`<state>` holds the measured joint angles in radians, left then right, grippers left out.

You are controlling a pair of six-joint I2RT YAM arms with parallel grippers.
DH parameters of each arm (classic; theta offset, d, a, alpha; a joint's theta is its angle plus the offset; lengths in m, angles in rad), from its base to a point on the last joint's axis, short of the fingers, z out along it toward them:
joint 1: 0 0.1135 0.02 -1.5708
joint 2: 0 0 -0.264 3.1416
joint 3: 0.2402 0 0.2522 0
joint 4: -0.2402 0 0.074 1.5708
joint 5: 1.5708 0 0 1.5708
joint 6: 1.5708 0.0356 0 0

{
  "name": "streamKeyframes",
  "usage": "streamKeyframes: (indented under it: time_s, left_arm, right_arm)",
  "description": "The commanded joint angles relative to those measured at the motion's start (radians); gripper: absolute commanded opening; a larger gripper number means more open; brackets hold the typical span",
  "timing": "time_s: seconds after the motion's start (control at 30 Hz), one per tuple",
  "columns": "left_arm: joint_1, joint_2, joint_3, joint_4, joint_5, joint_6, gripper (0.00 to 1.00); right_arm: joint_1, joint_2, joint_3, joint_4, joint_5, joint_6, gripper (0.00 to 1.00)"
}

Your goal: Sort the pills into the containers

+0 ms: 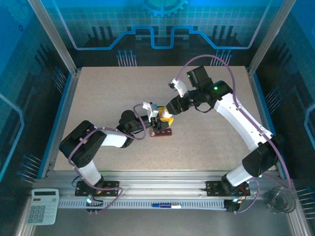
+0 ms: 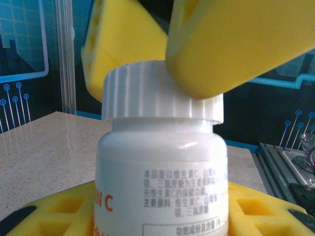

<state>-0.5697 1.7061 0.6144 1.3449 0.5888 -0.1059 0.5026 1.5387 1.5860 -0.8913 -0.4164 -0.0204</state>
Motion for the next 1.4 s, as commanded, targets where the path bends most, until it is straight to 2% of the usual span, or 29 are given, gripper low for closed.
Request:
streamKeyframes:
  time_s: [0.0,0.2,0.33,0.5,0.6,0.73,0.83,1.0,1.13,1.2,1.37]
  left_arm:
    - [-0.006,-0.031,0.021,0.056,0.013,0.001,0.0]
    - [-0.006,-0.028,0.023,0.056,0.011,0.001,0.0]
    - [-0.007,-0.027,0.027,0.056,0.011,0.002,0.0]
    - [-0.006,-0.022,0.03,0.056,0.01,0.0,0.0]
    - [-0.006,-0.021,0.03,0.056,0.01,-0.002,0.0]
    - [-0.006,-0.02,0.029,0.056,0.009,0.0,0.0]
    - [-0.007,-0.019,0.031,0.056,0.011,0.001,0.0]
    - [-0.007,-0.017,0.031,0.056,0.011,-0.002,0.0]
    - [-0.006,-0.017,0.031,0.056,0.013,-0.003,0.0]
    - [-0.006,-0.019,0.031,0.056,0.017,-0.003,0.0]
    - [-0.006,-0.022,0.031,0.056,0.025,-0.006,0.0]
  right_arm:
    - [-0.009,0.013,0.004,-0.028,-0.017,-0.008,0.51]
    - [-0.001,0.021,-0.025,-0.022,-0.004,0.041,0.42]
    - [0.027,0.007,-0.074,0.005,0.058,0.129,0.36]
    - [0.056,-0.032,-0.168,0.065,0.191,0.362,0.3]
    - [0.07,-0.08,-0.256,0.161,0.219,0.491,0.29]
    - [0.091,-0.113,-0.303,0.232,0.238,0.571,0.29]
    - [0.093,-0.111,-0.278,0.225,0.232,0.562,0.34]
    - [0.051,-0.12,-0.189,0.184,0.194,0.475,0.61]
    - [0.004,-0.145,-0.158,0.203,0.094,0.356,0.76]
    - [-0.024,-0.153,-0.154,0.207,0.047,0.284,0.8]
    - [-0.063,-0.156,-0.152,0.186,-0.077,0.097,0.82]
